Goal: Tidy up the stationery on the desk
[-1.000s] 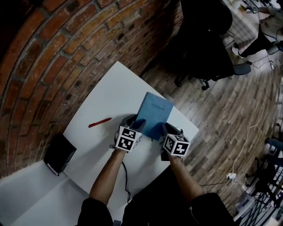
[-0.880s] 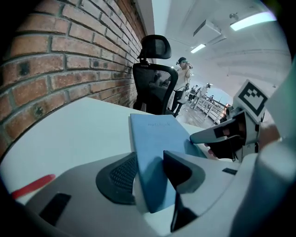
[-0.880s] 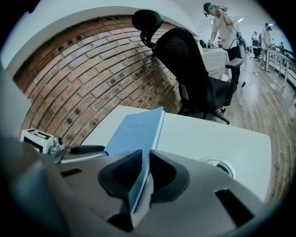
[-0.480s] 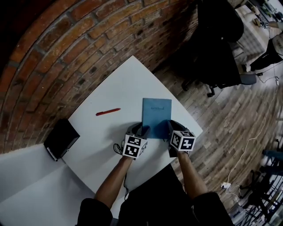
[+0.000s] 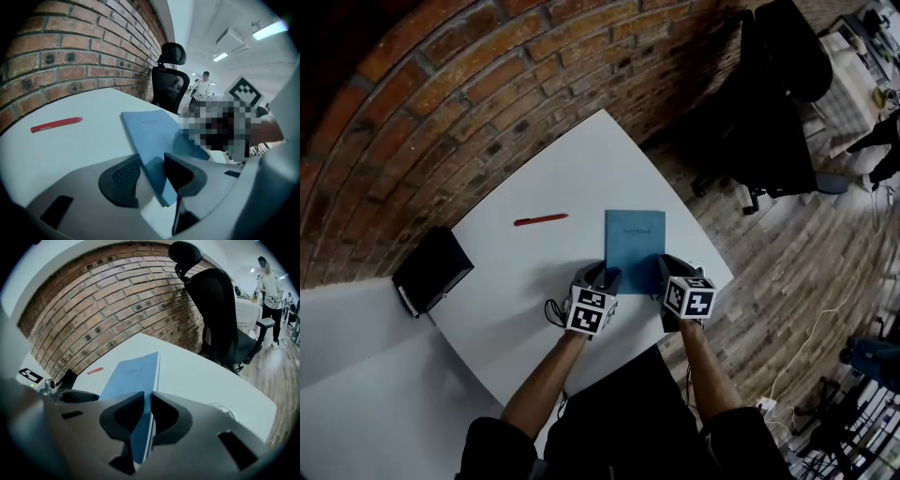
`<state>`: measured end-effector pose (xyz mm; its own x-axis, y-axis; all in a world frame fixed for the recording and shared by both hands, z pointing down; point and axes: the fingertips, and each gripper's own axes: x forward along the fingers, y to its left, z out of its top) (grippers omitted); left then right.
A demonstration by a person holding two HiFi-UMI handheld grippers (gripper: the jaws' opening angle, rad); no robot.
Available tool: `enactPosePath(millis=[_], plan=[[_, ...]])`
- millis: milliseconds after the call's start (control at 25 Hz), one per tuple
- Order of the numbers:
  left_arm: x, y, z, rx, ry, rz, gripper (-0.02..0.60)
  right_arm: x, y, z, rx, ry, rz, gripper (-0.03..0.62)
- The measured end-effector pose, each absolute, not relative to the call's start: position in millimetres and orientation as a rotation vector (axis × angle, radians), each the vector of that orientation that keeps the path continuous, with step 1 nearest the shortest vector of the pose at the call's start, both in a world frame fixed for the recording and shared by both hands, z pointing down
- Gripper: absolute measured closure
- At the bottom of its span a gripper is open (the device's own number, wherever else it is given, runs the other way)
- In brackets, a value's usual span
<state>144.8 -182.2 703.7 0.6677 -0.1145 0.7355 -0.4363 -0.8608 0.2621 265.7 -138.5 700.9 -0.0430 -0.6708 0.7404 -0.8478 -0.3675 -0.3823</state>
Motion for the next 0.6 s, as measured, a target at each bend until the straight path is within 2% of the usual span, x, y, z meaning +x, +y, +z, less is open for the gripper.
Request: enactPosePath(millis=[600], plan=[[84.1,-161.2,700.9,2.393,-0.573,0.996,0.41,209.0,-133.1,701.3,1.883,-1.728,1.339,0.53]])
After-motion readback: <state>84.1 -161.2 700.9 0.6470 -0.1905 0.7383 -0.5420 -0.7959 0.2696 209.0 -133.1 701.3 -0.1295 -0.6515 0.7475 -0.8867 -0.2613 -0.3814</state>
